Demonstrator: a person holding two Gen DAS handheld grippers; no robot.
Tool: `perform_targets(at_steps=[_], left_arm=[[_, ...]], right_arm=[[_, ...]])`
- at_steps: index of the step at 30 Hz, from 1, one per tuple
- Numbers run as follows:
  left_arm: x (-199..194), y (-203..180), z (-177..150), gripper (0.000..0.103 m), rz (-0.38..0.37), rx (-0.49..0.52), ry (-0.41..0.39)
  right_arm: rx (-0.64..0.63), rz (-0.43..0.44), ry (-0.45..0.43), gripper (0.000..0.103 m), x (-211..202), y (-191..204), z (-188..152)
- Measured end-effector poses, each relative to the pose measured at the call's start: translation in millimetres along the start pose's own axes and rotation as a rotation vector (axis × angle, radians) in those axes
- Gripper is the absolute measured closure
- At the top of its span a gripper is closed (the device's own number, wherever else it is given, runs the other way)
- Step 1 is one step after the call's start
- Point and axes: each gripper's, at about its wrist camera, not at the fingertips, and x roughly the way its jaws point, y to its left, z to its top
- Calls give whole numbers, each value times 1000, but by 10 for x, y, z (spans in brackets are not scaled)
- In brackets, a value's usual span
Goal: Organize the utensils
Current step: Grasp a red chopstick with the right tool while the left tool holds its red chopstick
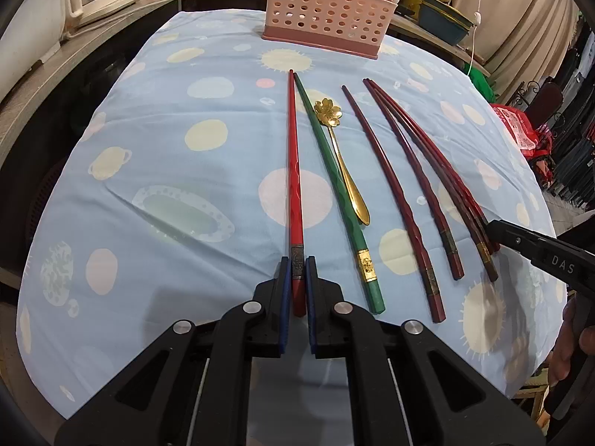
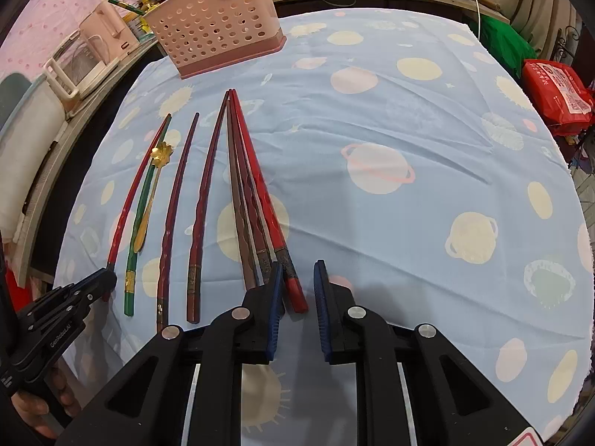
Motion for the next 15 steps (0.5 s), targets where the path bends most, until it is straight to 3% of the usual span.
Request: perform_targets(at_steps=[15], left_arm=[[2, -2, -8, 96, 0, -1, -1]], right_arm=[[-39, -30, -10, 92, 54, 33, -17]])
